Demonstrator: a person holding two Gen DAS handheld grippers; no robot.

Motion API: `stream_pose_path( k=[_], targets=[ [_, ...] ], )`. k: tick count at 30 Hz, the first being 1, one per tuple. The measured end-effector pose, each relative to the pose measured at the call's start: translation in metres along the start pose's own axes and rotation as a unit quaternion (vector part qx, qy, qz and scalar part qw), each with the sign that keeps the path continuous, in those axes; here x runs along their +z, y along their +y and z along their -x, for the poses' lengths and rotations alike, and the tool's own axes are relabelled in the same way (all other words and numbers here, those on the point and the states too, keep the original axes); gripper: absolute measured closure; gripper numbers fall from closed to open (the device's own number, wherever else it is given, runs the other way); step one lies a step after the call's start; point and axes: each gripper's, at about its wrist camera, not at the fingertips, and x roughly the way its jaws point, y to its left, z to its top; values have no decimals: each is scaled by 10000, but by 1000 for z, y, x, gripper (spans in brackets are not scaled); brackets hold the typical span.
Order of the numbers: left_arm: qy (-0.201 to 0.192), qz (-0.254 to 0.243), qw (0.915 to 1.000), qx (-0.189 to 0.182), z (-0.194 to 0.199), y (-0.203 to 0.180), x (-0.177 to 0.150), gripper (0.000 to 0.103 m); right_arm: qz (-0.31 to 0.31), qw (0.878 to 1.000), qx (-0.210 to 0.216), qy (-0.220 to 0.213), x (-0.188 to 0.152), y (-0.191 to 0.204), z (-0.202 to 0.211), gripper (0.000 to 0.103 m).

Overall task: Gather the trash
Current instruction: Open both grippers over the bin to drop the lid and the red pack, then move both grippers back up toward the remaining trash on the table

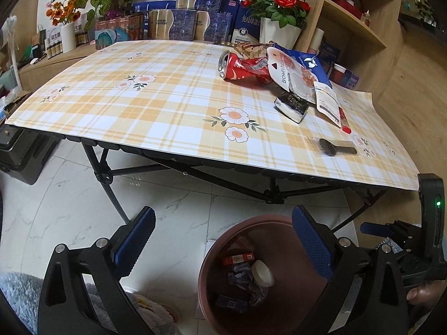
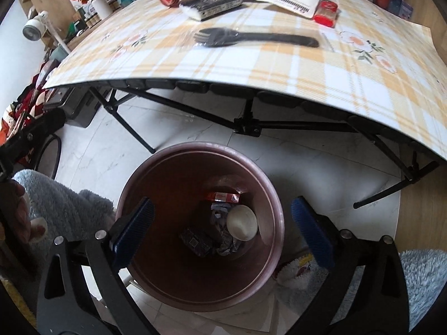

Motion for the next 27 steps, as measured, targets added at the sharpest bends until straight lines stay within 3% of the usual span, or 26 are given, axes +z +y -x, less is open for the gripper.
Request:
stream_pose_path(
  k=[7, 13, 16, 27],
  targets=[
    [2, -98, 9997, 217, 1, -3, 2, 7, -30, 9997, -64, -241, 3, -3, 12, 6],
    [-357, -515, 9963, 582, 13, -14, 14, 7, -76, 9973, -75, -723, 14, -8, 39, 6],
    [-545, -623, 9953, 512, 21, -20, 22, 7, -47, 9947, -37, -1031, 18, -15, 57, 6],
    [-790, -626, 9948, 130, 36, -22, 43, 7, -567, 9884, 80, -1406, 35, -35, 78, 6]
  ],
)
